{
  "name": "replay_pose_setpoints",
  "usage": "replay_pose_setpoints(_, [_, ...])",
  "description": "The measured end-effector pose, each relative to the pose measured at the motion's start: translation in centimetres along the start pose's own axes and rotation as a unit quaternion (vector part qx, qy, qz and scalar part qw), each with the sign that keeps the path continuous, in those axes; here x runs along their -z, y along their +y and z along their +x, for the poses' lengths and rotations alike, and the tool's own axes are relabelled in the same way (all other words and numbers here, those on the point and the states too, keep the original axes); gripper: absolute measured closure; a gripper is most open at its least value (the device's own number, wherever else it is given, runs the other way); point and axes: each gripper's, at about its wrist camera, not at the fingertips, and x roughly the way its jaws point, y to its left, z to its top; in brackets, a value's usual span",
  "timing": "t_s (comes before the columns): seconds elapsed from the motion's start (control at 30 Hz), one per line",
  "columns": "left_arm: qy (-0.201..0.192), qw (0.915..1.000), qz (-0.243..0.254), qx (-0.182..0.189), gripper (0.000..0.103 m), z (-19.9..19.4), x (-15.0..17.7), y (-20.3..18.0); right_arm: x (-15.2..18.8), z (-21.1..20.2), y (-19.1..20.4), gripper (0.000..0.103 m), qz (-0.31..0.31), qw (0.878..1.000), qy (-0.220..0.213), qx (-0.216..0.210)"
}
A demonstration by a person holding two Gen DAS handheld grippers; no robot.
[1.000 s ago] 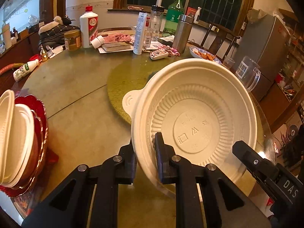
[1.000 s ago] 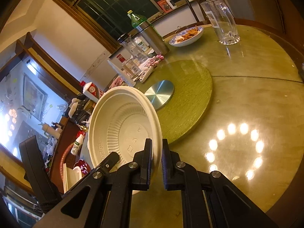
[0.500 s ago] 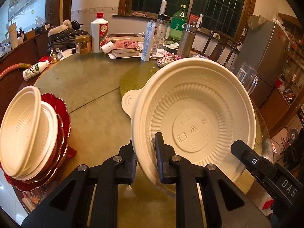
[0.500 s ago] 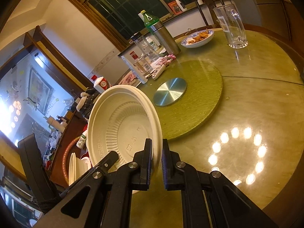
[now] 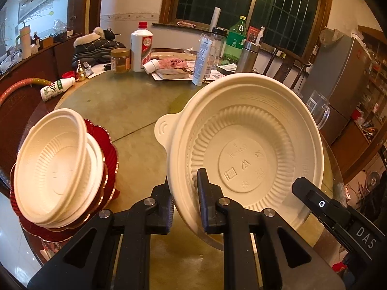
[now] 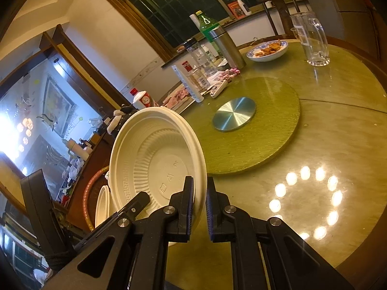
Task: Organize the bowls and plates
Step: 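Lift both cream bowls and carry them toward the red plate stack, then lower both cream bowls into the bowls stacked on the red plates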
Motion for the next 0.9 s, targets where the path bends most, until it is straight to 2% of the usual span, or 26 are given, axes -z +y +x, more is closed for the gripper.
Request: replay_pose_setpoints(0.9, [-0.038, 0.9979, -0.043, -0.030, 0.088, -3.6, -0.9, 6.1, 0.6, 2.0, 6.4, 0.094, -0.056, 0.997, 0.018, -0.047])
